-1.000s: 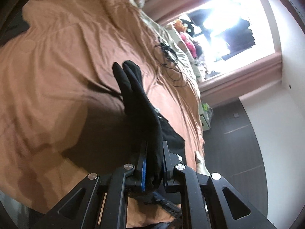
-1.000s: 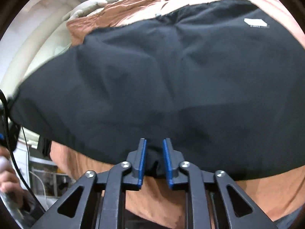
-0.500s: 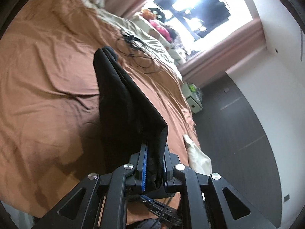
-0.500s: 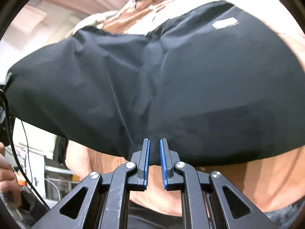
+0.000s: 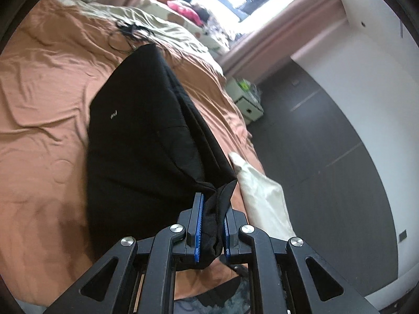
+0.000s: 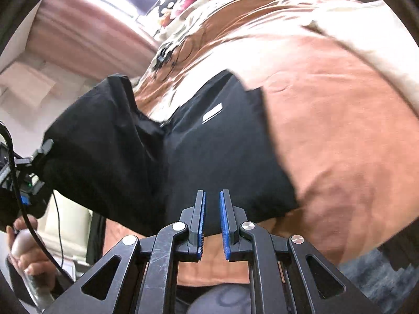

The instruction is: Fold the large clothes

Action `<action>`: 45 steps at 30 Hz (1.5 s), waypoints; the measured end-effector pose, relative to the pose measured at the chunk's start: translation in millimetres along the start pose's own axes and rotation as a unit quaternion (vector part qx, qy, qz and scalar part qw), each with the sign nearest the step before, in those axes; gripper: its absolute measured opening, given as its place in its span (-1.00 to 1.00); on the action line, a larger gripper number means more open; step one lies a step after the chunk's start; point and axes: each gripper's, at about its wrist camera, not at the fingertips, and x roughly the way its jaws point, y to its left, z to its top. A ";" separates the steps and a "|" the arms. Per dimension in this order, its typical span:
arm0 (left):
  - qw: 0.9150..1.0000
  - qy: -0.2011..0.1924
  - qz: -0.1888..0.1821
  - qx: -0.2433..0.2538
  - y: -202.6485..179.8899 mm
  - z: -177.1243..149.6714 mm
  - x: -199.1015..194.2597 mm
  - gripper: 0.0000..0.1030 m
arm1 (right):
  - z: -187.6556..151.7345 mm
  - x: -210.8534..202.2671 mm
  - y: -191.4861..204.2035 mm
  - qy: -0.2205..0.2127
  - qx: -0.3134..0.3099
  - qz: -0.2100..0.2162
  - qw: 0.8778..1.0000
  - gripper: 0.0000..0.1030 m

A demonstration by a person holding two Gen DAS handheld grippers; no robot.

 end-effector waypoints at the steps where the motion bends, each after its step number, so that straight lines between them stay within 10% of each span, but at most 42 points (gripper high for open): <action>1: 1.000 0.008 0.000 0.003 -5.4 -1.3 10.4 -0.76 | 0.8 -7.1 -7.5 -0.005 0.005 -0.003 1.000 -0.77; 11: 0.995 0.087 -0.021 0.032 -37.6 -21.2 71.2 0.04 | 3.9 -38.0 -50.6 -0.020 0.037 -0.015 0.999 -0.12; 27: 0.993 0.031 0.109 -0.024 76.9 -28.8 -15.6 0.10 | 28.7 26.7 -28.9 0.021 0.051 0.011 0.998 0.18; 29: 0.992 0.031 0.117 -0.034 89.3 -33.9 -23.3 0.32 | 31.3 33.6 -26.6 0.018 0.047 -0.004 0.999 0.06; 32: 0.990 0.019 0.131 -0.040 97.2 -39.6 -33.4 0.62 | 30.9 34.0 -23.0 0.020 0.035 -0.005 0.999 -0.74; 45: 0.989 0.032 0.135 -0.050 105.6 -58.1 -29.3 0.64 | -10.3 -1.6 -35.4 -0.012 0.032 0.015 0.999 -0.86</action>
